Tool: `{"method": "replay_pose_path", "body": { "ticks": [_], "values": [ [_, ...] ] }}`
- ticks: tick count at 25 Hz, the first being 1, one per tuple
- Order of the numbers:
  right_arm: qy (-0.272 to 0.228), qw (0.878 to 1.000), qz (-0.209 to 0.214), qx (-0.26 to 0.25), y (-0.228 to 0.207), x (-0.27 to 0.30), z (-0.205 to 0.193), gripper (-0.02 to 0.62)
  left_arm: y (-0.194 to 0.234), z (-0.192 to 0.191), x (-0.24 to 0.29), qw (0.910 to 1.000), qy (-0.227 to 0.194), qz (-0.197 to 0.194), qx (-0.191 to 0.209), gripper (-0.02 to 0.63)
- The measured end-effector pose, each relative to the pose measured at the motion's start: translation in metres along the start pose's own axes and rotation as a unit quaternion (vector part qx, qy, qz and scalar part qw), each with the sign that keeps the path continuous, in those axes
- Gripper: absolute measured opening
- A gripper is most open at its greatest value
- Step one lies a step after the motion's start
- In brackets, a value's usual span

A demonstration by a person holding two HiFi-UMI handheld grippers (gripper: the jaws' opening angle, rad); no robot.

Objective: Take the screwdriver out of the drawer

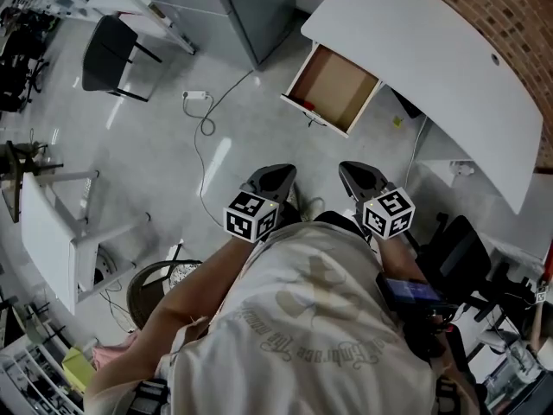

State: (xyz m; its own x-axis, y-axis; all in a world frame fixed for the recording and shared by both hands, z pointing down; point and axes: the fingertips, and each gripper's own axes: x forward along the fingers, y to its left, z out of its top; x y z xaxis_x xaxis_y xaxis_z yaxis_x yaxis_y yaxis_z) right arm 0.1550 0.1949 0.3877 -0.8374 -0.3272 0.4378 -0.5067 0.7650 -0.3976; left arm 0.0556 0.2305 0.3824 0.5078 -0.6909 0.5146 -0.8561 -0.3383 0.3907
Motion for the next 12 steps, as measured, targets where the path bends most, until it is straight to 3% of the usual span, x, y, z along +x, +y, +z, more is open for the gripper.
{"method": "replay_pose_path", "body": {
  "ticks": [12],
  "values": [
    [0.005, 1.000, -0.016, 0.016, -0.006, 0.041, 0.021, 0.024, 0.051, 0.039, -0.002, 1.0000, -0.009, 0.001, 0.001, 0.021]
  ]
}}
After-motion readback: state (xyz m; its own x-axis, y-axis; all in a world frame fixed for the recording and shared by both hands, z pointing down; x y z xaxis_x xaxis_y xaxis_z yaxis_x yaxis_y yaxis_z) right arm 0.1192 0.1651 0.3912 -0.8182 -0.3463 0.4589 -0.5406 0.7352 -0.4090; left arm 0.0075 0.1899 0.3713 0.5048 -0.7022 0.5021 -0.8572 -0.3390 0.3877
